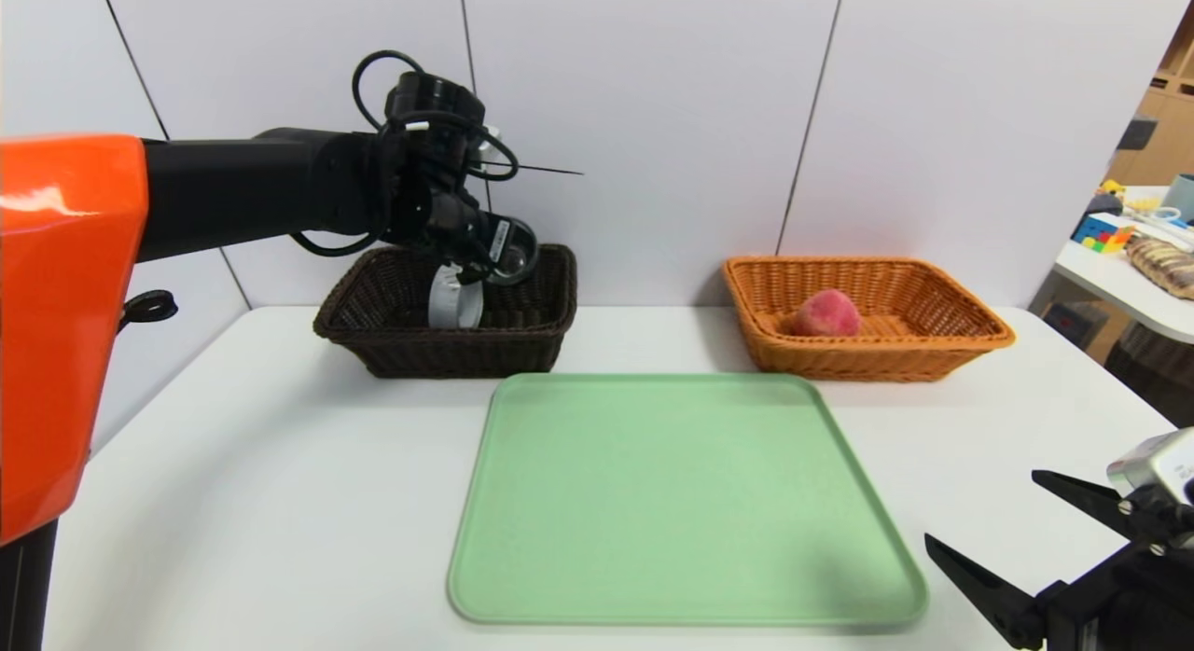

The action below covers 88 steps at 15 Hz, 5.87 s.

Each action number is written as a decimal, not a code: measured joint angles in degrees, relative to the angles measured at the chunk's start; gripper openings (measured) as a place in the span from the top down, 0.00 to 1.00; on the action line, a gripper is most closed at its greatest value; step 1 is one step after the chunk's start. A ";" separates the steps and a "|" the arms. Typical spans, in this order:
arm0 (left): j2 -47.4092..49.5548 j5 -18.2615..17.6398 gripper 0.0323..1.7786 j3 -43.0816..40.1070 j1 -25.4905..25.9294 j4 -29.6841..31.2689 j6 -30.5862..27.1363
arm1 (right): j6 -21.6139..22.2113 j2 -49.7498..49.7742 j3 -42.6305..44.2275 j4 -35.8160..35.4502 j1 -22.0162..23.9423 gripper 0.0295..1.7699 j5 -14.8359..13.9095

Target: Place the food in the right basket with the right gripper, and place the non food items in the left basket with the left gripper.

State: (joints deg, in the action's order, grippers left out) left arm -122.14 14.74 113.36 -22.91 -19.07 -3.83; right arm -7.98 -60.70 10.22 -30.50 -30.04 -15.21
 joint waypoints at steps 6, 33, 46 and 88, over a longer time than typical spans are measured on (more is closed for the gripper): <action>-2.15 -1.60 0.95 -0.05 0.30 0.30 -0.02 | 0.07 -0.07 -0.05 0.13 0.00 0.04 0.09; -4.85 -1.02 0.28 -0.85 0.94 4.35 2.73 | 0.18 -0.84 0.01 0.02 0.00 0.04 0.11; 18.22 0.00 0.09 -24.75 1.17 10.39 3.56 | -0.06 -0.85 0.26 0.07 0.00 0.04 -0.11; 88.82 -7.63 0.05 -90.56 16.90 21.96 2.71 | -10.09 22.66 0.06 7.44 20.02 0.04 -1.15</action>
State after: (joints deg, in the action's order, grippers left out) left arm -33.32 7.11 22.80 -6.01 2.89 -1.12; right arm -18.08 -38.03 10.28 -23.06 -10.02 -16.36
